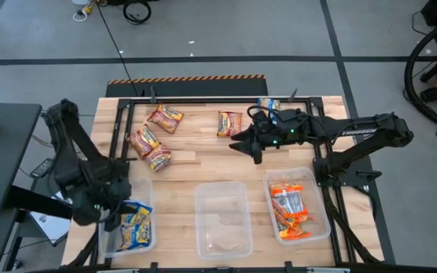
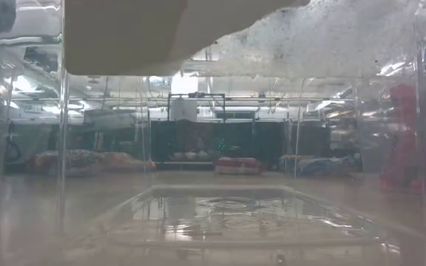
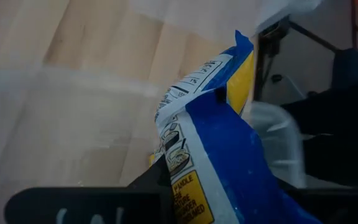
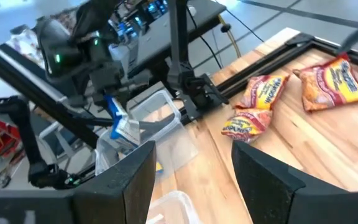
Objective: Sort Maruchan noodles
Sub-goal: Put the middle left blue noodle pack into the left transparent bin, then put the bottom blue noodle pack into the left transparent bin
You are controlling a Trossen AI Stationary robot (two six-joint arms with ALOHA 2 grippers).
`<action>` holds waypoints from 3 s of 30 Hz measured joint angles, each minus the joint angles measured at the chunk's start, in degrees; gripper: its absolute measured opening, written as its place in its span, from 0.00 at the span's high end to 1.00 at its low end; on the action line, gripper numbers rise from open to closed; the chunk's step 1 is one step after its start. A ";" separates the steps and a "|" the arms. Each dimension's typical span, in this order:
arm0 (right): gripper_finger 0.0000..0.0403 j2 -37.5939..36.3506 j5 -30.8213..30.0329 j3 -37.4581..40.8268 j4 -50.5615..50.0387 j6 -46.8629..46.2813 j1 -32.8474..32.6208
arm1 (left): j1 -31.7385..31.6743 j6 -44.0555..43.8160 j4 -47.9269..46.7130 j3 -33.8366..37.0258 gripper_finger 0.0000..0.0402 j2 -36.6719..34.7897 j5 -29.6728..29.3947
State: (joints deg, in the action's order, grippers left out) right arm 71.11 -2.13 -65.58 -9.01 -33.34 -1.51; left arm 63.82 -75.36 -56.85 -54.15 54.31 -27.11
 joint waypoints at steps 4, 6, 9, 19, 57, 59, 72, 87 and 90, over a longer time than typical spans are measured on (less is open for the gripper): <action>0.46 0.00 -3.31 0.00 -0.05 -2.35 -1.38 | 4.96 -5.88 5.13 8.40 0.85 0.01 -3.39; 0.46 0.00 -4.88 0.00 -0.08 -3.10 -2.12 | 6.80 -8.27 6.36 12.22 0.85 0.06 -3.84; 0.46 0.00 -7.26 0.00 -0.11 -3.09 -3.35 | 8.39 -10.69 8.28 16.20 0.85 0.06 -5.29; 0.46 -0.01 -12.00 0.00 -0.18 -3.09 -4.46 | 8.67 -12.72 9.95 19.78 0.72 0.02 0.39; 0.48 9.09 -13.93 14.29 -29.39 8.94 19.78 | -25.41 30.05 23.67 5.29 0.46 -12.79 1.62; 0.50 11.92 -11.21 14.06 -28.23 17.91 21.47 | -29.32 33.56 26.07 5.29 0.46 -12.73 1.64; 0.55 23.04 -4.93 11.63 -25.70 49.48 33.30 | -48.24 49.53 41.04 5.35 0.46 -12.12 0.32; 0.96 24.40 -2.69 11.72 -22.01 49.78 34.63 | -54.41 55.31 46.88 5.38 0.46 -7.71 0.37; 0.96 21.03 -2.62 11.41 -22.60 47.92 33.64 | -54.39 57.59 47.17 5.38 0.46 -7.37 0.38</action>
State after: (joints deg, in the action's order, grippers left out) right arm 92.14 -4.75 -54.17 -31.61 14.58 32.12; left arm 9.43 -17.77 -9.69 -48.77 46.94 -26.73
